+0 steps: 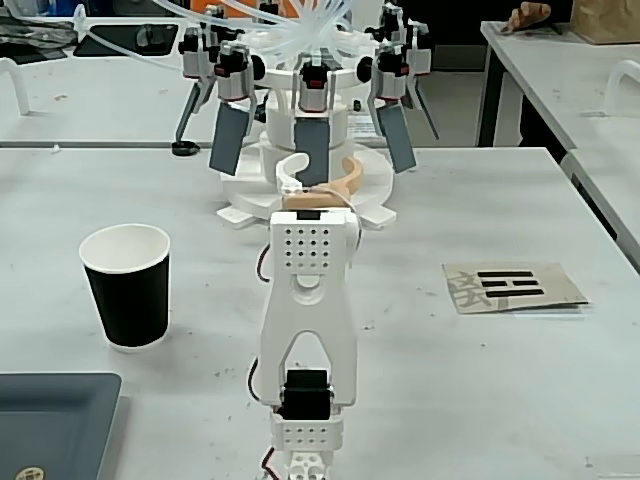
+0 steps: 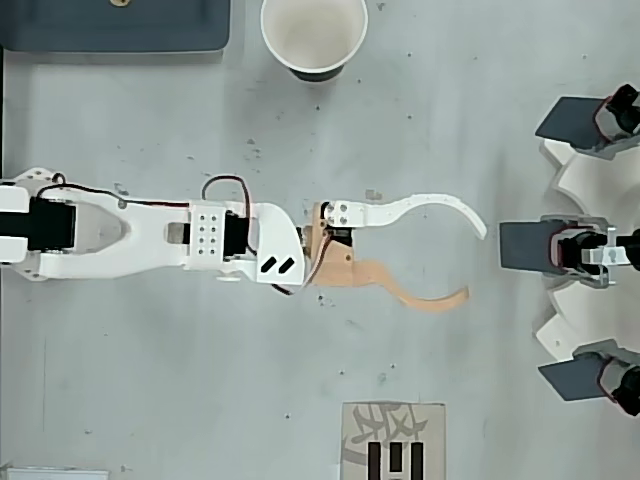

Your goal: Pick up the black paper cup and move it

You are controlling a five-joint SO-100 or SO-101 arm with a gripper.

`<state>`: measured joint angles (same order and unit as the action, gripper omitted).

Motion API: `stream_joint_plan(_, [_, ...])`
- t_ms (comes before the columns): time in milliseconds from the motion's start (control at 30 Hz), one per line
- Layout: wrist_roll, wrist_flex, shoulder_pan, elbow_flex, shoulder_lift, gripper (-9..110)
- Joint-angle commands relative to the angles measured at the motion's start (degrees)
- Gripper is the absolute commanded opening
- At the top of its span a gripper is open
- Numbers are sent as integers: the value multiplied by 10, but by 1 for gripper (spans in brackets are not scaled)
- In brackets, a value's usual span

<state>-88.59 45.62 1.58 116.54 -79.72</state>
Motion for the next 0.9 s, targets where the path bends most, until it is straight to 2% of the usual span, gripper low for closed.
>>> stream_joint_plan(0, [-25,38,-8,80,-60,9])
stream_joint_plan(333, [-25,40,-6,65,-45,9])
stream_joint_plan(867, [-25,98,-8,235,-149,12])
